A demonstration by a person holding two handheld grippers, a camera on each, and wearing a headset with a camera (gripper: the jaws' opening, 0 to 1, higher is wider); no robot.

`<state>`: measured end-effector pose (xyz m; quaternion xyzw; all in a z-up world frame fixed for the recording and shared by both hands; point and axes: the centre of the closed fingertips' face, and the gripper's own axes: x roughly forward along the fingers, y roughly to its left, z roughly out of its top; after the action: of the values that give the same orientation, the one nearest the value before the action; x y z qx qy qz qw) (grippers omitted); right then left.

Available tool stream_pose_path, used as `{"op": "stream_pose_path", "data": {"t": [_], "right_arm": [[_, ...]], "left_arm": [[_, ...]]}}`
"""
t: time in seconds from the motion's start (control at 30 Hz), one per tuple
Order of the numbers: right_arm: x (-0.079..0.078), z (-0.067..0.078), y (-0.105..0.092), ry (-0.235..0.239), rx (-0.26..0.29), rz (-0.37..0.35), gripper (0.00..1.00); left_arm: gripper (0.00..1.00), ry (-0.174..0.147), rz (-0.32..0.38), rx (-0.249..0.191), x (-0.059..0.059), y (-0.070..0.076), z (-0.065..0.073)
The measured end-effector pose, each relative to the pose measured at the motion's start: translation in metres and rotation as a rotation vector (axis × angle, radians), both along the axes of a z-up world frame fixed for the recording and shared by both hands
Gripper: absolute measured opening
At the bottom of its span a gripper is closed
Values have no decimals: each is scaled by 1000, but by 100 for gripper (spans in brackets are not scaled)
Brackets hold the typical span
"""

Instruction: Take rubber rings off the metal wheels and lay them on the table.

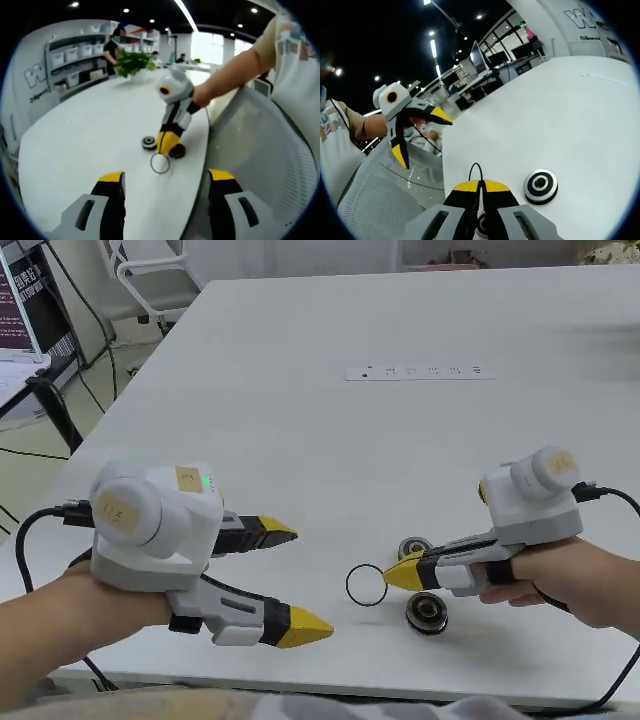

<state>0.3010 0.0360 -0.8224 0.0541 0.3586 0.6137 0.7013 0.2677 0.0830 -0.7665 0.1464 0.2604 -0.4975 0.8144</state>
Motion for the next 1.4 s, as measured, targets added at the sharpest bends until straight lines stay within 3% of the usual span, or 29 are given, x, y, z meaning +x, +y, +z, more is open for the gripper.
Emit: {"op": "stream_pose_path", "data": {"t": [0.37, 0.7, 1.07, 1.4], "right_arm": [[1, -11, 0, -32, -50, 20, 2], [8, -14, -6, -68, -71, 8, 18], [12, -4, -12, -106, -52, -12, 36], [10, 15, -26, -111, 3, -59, 44]], "left_arm": [[69, 1, 0, 7, 0, 2, -1], [69, -1, 2, 12, 1, 2, 0], [69, -3, -7, 19, 2, 0, 1], [69, 6, -27, 28, 4, -7, -2]]}}
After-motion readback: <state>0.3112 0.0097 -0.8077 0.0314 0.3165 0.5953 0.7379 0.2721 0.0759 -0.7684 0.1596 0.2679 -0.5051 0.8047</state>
